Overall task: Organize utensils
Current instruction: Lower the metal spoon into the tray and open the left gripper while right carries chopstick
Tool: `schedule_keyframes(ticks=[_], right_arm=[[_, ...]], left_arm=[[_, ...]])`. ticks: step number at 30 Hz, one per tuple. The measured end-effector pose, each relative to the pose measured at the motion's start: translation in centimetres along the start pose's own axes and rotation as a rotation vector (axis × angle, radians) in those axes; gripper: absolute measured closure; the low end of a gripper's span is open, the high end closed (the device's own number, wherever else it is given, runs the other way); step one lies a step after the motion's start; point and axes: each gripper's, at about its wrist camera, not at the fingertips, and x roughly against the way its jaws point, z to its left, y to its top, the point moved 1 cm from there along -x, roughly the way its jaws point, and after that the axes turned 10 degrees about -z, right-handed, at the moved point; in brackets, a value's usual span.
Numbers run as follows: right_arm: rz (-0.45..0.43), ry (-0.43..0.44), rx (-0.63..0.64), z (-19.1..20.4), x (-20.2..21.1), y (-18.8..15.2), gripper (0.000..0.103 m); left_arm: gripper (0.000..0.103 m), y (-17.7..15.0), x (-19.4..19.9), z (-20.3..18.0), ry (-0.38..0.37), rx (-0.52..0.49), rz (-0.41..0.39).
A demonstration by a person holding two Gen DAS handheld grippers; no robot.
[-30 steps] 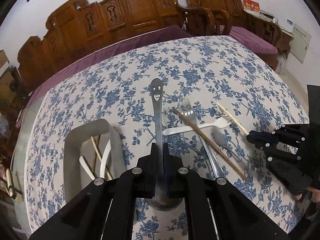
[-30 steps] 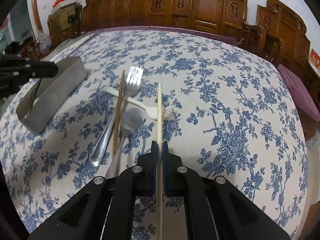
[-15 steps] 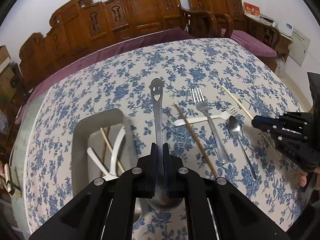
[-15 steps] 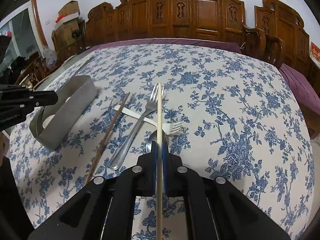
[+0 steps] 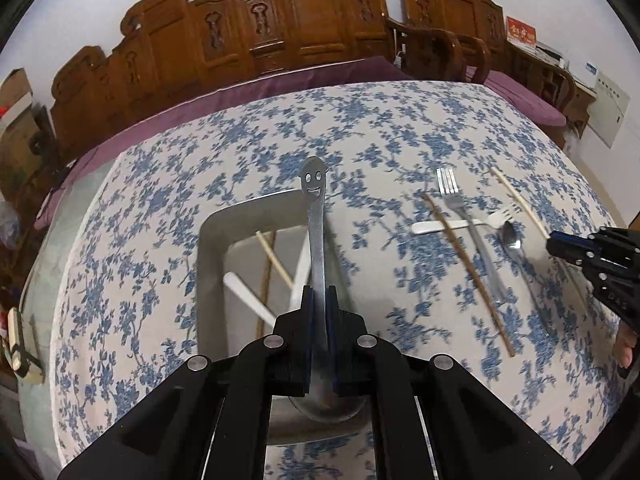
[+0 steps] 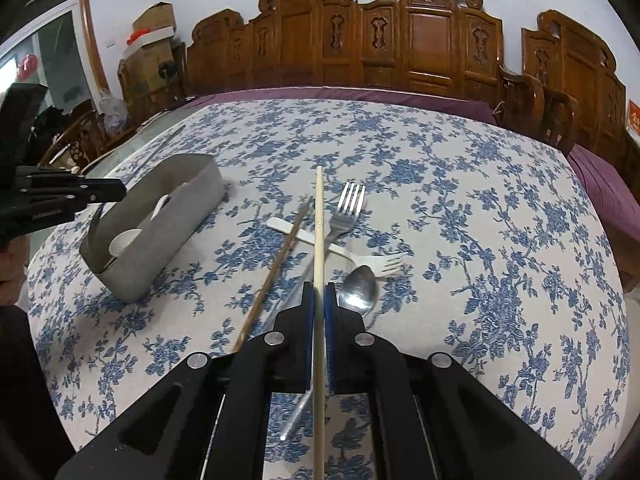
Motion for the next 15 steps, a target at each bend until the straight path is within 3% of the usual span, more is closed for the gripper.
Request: schedule_keyframes(ticks=[15], right_arm=[[-0.013, 0.002, -0.059, 1.1, 0.0, 0.8, 0.097]], left_arm=[[0.098, -2.8, -2.1, 3.8, -0.028, 0.062, 0.004]])
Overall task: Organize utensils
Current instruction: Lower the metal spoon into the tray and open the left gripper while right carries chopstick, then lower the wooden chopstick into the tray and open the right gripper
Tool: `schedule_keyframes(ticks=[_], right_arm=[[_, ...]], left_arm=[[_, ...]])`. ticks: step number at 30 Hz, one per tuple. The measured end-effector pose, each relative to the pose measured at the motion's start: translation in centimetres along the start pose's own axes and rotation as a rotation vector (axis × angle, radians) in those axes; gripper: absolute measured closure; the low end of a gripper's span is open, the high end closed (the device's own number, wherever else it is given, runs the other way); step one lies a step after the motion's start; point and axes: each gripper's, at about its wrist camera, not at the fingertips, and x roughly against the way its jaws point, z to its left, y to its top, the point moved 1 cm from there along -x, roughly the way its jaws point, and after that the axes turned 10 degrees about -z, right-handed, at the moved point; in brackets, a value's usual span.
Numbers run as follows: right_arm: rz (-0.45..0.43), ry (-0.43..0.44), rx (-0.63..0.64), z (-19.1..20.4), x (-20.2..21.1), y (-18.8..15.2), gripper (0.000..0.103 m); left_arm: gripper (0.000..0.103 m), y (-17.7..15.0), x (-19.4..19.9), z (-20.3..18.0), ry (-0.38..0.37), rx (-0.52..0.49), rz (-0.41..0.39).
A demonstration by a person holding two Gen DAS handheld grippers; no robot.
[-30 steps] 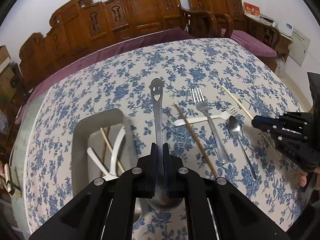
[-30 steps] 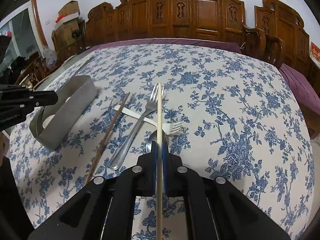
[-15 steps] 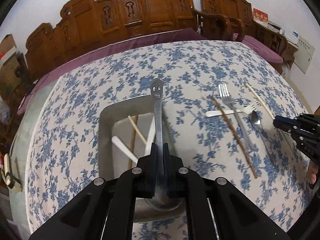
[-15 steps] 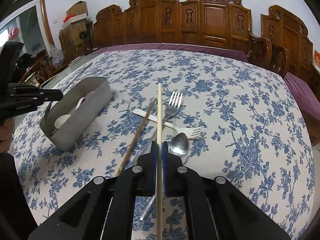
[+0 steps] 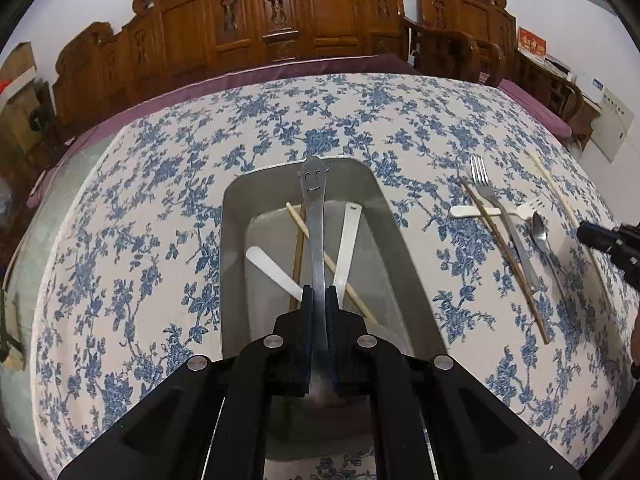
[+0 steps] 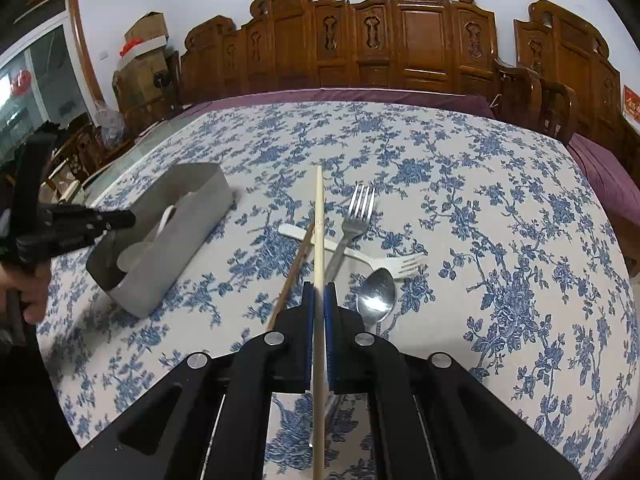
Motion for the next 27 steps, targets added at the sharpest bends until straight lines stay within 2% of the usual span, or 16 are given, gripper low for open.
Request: schedule_keyframes(ticks=[8, 14, 17, 20, 23, 27], right_arm=[[-0.012, 0.021, 0.051, 3.7, -0.2, 1.9, 0.097], [-0.026, 0.069, 0.036, 7.0, -1.6, 3.5, 0.097], [-0.031, 0.096, 0.030, 9.0, -2.4, 4.1, 0.097], [-0.033, 0.116, 0.027, 10.9, -3.2, 4.7, 0.097], [-0.033, 0.129, 0.020, 12.5, -4.1, 5.2, 0.097], [-0.028, 0.146, 0.002, 14.1, -5.4, 5.8, 0.097]], left_arm=[[0.098, -0.6, -0.9, 0.3, -0.034, 0.017, 0.010], [0.096, -0.1, -0.3, 0.9, -0.051, 0.030, -0.017], [0.088, 0.2, 0.2, 1.4, -0.061, 0.038, -0.033], [0.087, 0.4, 0.7, 1.8, -0.056, 0.032, -0.047], [0.079, 0.8, 1.3, 2.6, -0.048, 0.041, -0.068], [0.075, 1.3, 2.0, 3.9, -0.037, 0.059, -0.090]])
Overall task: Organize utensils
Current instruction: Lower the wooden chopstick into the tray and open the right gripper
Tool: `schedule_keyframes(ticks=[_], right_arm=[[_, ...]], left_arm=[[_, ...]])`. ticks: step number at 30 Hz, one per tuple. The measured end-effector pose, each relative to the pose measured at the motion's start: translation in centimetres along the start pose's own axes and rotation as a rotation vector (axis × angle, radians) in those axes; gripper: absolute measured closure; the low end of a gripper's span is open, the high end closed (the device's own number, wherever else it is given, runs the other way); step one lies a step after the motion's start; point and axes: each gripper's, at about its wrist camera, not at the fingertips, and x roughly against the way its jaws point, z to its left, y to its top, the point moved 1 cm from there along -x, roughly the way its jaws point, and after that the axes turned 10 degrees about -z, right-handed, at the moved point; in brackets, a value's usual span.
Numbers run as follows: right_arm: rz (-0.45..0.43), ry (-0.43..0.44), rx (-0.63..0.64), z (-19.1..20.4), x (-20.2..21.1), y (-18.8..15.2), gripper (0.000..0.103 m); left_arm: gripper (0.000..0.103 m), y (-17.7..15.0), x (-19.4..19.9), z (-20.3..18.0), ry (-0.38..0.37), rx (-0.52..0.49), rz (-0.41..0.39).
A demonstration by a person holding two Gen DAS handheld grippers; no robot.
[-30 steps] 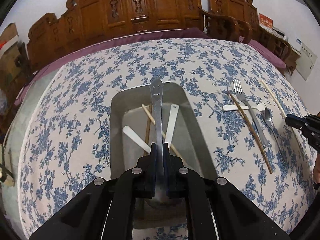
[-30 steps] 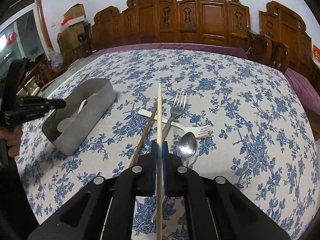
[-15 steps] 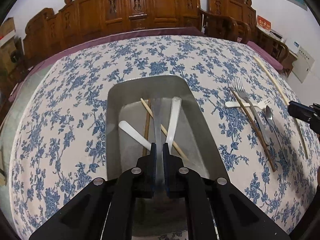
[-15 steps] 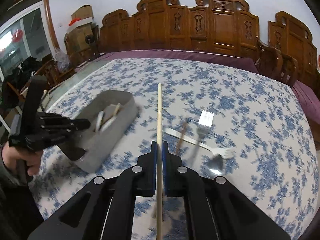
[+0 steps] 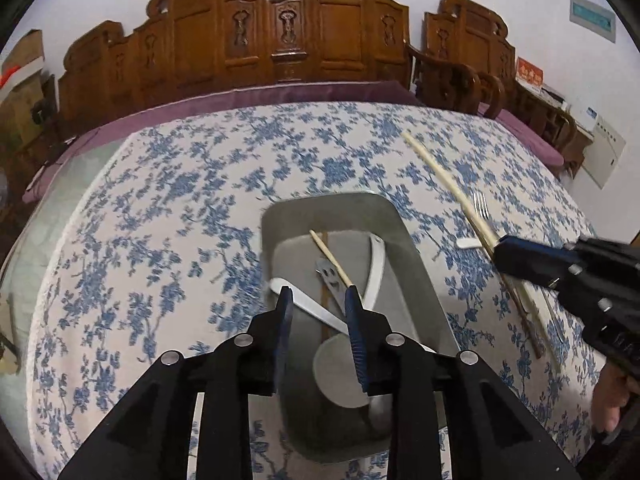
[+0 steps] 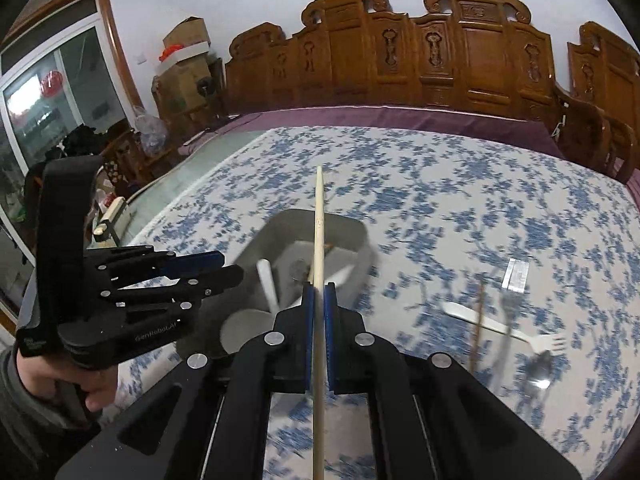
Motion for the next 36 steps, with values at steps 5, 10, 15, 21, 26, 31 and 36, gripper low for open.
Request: schedule_keyframes(ticks=[5, 10, 15, 21, 26, 31, 36], right_arm=[[0.020, 0.015, -0.028, 1.4, -2.1, 0.1, 0.097], [0.041, 0.025, -0.058, 2.4, -4.2, -0.1, 0.097], [0.069, 0.029, -0.076, 3.0, -5.9, -0.8, 0.097], [0.101, 0.020, -0.086, 3.6, -7.6, -1.8, 0.097], [0.122, 0.003, -0.123, 3.3, -8.8, -2.4, 0.097], [0.142, 0.001, -0.149, 3.1, -9.6, -2.6, 0.097], [0.148, 0.014, -0.143, 3.5, -9.7, -2.7, 0.097]], left_arm=[[0.071, 0.6, 0.7, 1.5, 0.018, 0.027, -0.022], [0.061, 1.0, 1.1, 2.7, 0.043, 0.038, -0.043], [0.052, 1.3, 1.5, 4.0, 0.062, 0.061, -0.058], [0.043, 1.5, 1.6, 5.3, 0.077, 0.091, -0.070], [0.043, 1.6, 1.6, 6.0, 0.086, 0.110, -0.075], [0.026, 1.7, 1.8, 6.3, 0.095, 0.111, -0.088], [0.019, 1.8, 1.9, 6.6, 0.111, 0.115, -0.095]])
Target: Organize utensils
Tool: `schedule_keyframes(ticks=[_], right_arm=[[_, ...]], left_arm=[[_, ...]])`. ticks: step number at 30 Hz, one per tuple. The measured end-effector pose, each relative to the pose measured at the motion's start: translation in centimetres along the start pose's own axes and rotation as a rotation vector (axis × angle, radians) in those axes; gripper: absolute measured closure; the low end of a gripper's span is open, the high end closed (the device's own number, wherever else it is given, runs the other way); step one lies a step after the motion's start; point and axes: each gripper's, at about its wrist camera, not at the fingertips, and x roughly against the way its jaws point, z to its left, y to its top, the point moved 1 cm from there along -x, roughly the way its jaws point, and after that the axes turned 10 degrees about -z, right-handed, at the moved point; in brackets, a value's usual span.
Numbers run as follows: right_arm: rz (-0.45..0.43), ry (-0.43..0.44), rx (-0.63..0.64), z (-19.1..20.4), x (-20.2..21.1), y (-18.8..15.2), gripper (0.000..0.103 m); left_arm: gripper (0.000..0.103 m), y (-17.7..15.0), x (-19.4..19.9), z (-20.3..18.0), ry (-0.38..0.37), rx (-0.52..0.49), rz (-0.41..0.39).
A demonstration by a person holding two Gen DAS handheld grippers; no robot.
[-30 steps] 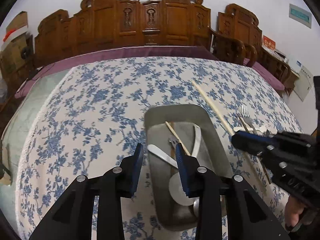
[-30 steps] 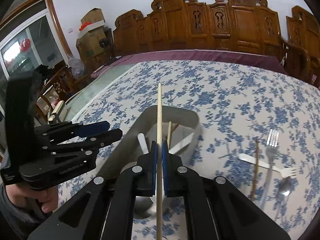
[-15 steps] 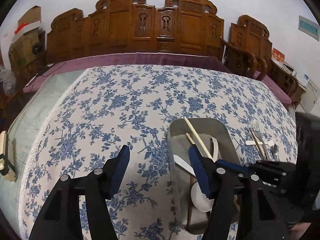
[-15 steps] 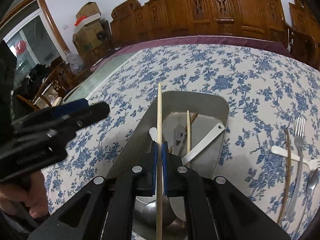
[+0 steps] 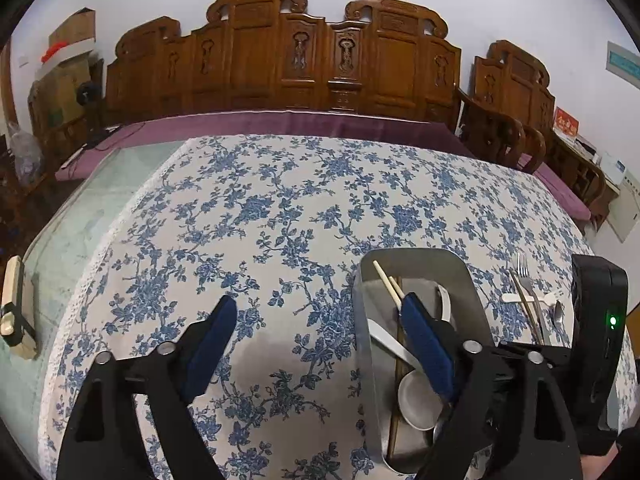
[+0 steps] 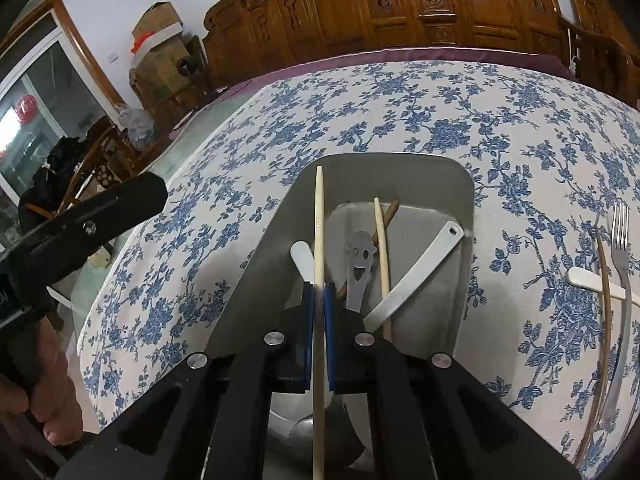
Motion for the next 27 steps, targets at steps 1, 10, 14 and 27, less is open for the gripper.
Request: schedule_keyframes(ticks=[1, 10, 14, 27], right_arm=[[-0.004, 0.003, 0.003, 0.1, 0.0, 0.0, 0.096], [-0.030, 0.019, 0.071, 0.7, 1.9, 0.0, 0.093], [-0.060, 0.004, 0.115, 0.1, 4.2, 0.1, 0.093], [-0.142, -0.127, 0.187, -6.5, 13.8, -1.2, 0.084]], left_arm=[[0.018, 0.0, 0.0, 0.1, 0.004, 0.002, -0.001], [0.014, 0.0, -0.1, 0.3, 0.008, 0.008, 0.000], [0.011, -0.2, -0.1, -0.2, 0.002, -0.003, 0.001], [0.010, -0.8, 0.4, -3.1, -0.030, -0.058, -0.006]])
